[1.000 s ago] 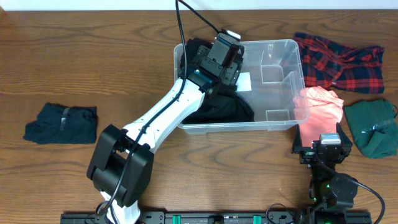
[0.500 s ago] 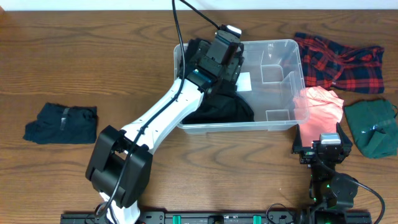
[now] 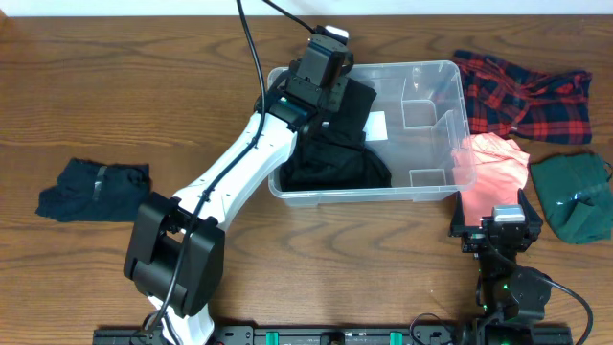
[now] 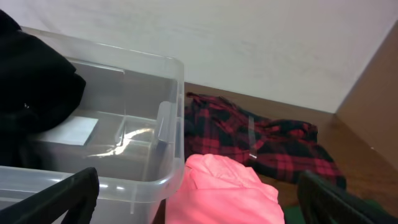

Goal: Pack container
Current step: 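Lower the garment into the container's left side and release it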

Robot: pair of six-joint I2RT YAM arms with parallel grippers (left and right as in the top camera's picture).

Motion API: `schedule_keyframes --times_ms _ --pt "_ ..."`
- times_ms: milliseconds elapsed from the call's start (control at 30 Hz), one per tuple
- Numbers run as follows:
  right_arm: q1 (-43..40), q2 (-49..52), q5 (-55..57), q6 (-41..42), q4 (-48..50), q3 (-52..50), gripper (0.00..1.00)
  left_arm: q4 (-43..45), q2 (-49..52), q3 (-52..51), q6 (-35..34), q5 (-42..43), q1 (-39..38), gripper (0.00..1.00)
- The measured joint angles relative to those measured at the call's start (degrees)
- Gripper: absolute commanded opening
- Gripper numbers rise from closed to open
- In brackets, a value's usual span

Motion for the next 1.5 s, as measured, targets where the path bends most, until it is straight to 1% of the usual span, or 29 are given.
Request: schedule_keyframes --times_ms 33,167,367,467,500,567,633,867,1167,1300,1367,1500 --pt "0.0 0.0 0.02 0.02 0.0 0.0 0.99 0.0 0.0 0.0 -0.02 0.0 0.09 0.39" --pt "0.0 0.0 0.02 0.0 0.0 0.0 0.99 0.0 0.0 0.0 -0.07 0.0 0.13 0.31" --pt "0.0 0.0 0.02 0.0 0.0 0.0 0.99 0.04 0.81 0.0 0.11 0.0 0.13 0.3" --pt "0.0 0.0 0.02 0.0 -0.02 0.0 0.99 0.02 2.82 0.0 0.09 0.0 0.13 0.3" --pt "0.0 0.0 0.02 0.0 0.0 0.0 0.99 0.02 3.82 0.0 0.11 0.0 0.15 0.29" --pt "0.0 0.0 0.02 0.0 0.0 0.0 0.99 -0.04 6.25 0.02 0.02 0.0 0.42 0.22" --pt "0.0 0.0 0.02 0.0 0.0 0.0 0.99 -0.22 8.57 0.15 0.07 0.02 0.81 0.19" --pt "0.0 0.0 0.02 0.02 0.0 0.0 0.99 -0.76 11.74 2.27 0.13 0.02 1.55 0.19" --pt "0.0 0.0 0.02 0.02 0.0 0.0 0.99 -0.28 11.04 2.21 0.11 0.22 1.88 0.19" --pt "0.0 0.0 0.02 0.0 0.0 0.0 0.99 -1.11 7.89 1.16 0.11 0.22 2.14 0.19" --pt "0.0 0.0 0.02 0.02 0.0 0.0 0.99 -1.38 4.92 0.57 0.15 0.07 2.45 0.24" --pt "0.0 0.0 0.02 0.02 0.0 0.0 0.99 -2.4 -2.43 0.48 0.02 -2.71 3.19 0.25"
